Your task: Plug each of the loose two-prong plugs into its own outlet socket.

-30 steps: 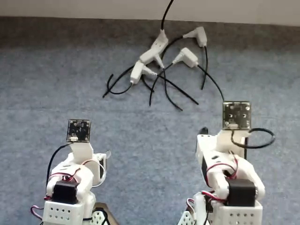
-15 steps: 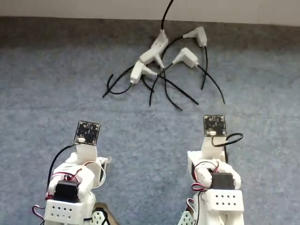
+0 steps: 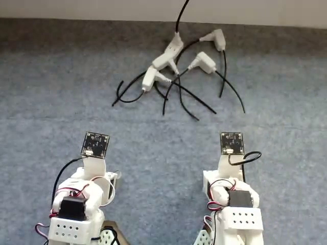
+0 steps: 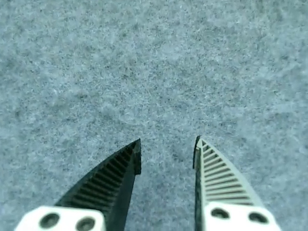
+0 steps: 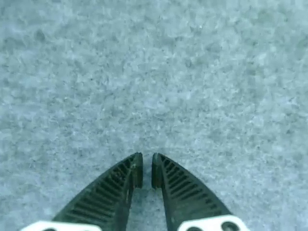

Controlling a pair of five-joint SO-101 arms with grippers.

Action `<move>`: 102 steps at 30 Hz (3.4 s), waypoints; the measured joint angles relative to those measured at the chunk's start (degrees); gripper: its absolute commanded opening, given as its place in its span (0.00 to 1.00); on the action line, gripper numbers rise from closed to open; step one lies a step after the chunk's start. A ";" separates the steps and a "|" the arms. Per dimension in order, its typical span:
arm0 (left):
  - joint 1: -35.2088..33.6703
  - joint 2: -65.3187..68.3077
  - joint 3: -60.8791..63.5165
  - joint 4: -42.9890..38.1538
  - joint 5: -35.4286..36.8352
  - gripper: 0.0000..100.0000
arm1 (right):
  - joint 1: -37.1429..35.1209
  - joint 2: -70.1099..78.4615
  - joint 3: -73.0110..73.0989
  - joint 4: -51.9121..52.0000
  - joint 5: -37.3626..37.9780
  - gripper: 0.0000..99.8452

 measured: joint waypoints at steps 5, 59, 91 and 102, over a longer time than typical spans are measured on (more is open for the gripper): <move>0.00 0.00 0.00 0.00 0.00 0.06 | -0.18 -0.35 0.18 2.64 0.00 0.05; 0.00 0.00 0.00 0.00 0.09 0.01 | -0.26 -0.26 0.44 5.98 0.00 0.01; 0.00 0.00 0.00 0.00 0.09 0.01 | -0.26 -0.35 0.44 5.98 0.00 0.01; 0.00 0.00 0.00 0.00 0.09 0.01 | -0.26 -0.35 0.44 5.89 0.00 0.01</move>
